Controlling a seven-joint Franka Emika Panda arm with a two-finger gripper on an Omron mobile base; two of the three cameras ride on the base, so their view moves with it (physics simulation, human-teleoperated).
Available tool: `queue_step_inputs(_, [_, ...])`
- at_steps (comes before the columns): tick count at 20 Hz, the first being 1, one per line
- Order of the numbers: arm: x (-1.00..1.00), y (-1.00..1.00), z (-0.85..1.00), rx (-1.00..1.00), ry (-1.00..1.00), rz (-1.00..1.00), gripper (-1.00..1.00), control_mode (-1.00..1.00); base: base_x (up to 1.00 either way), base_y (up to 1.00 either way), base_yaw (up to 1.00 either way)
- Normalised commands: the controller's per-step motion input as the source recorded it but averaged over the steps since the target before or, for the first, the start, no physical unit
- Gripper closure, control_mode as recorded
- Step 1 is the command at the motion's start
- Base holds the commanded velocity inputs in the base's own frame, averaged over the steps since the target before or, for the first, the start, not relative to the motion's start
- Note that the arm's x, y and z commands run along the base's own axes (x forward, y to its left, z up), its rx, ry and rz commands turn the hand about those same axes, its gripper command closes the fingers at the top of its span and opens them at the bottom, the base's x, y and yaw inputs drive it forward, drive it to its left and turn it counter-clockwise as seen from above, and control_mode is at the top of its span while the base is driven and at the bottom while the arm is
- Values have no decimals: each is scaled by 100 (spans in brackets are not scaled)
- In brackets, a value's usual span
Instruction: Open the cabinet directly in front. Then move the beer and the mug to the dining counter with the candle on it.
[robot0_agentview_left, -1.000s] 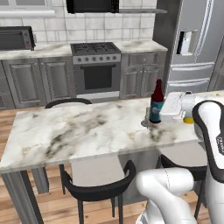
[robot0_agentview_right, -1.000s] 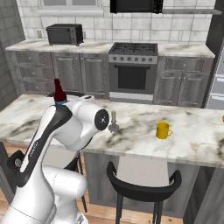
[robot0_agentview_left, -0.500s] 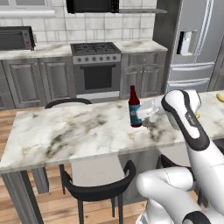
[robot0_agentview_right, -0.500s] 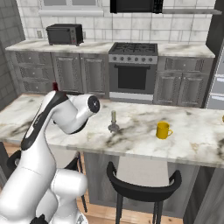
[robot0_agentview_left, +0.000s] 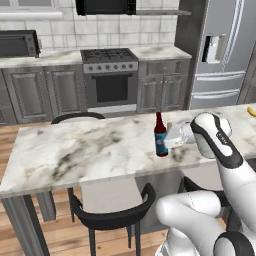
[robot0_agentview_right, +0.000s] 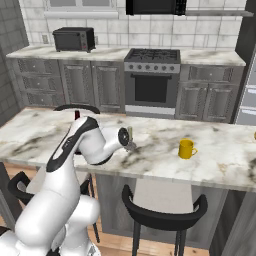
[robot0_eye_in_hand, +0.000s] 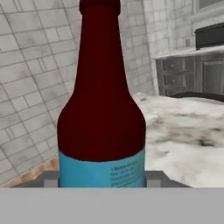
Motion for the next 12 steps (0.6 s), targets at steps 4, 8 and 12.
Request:
queue_step_inputs(4, [-13, -9, -22, 12, -25, -13, 100, -100, 0, 0, 0])
queue_step_inputs(8, [0, 7, 0, 0, -4, -9, 100, -100, 0, 0, 0])
queue_step_inputs(12, [-1, 12, 0, 0, -16, -38, 100, -100, 0, 0, 0])
